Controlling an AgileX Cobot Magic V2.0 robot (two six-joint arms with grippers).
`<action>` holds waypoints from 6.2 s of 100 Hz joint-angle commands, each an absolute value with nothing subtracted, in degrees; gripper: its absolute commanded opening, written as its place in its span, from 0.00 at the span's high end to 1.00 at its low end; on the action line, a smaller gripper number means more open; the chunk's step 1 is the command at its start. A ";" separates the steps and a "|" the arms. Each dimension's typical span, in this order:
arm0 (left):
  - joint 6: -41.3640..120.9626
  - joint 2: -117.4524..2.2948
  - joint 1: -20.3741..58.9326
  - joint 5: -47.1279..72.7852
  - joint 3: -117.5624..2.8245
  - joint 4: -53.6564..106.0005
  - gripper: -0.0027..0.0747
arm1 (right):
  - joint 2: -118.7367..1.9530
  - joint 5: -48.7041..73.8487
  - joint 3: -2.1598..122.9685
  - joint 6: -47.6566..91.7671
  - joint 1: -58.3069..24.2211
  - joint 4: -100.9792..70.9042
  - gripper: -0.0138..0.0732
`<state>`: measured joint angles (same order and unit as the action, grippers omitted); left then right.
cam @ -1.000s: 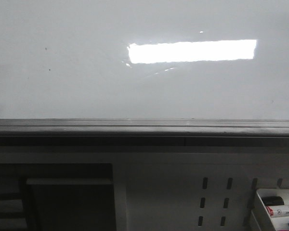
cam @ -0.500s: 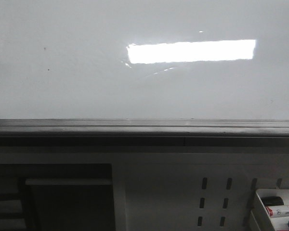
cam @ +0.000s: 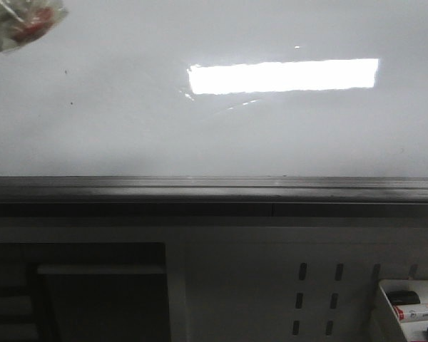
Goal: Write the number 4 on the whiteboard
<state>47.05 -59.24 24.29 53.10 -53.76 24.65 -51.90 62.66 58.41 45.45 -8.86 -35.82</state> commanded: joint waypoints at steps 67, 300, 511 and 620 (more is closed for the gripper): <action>56.53 -63.01 40.13 44.76 -55.92 31.10 0.99 | -73.21 57.48 71.19 65.78 -34.40 -40.34 0.30; 34.82 -35.56 18.09 37.46 -42.55 27.46 0.37 | -68.48 56.52 69.56 34.71 -16.58 -36.73 0.92; 35.55 -35.68 18.09 34.16 -42.55 28.24 0.37 | -76.61 51.92 74.02 32.69 -23.67 -29.15 0.92; 63.61 -73.25 42.32 44.30 -66.65 39.88 0.40 | -66.78 62.42 75.14 65.61 -31.54 -24.39 0.92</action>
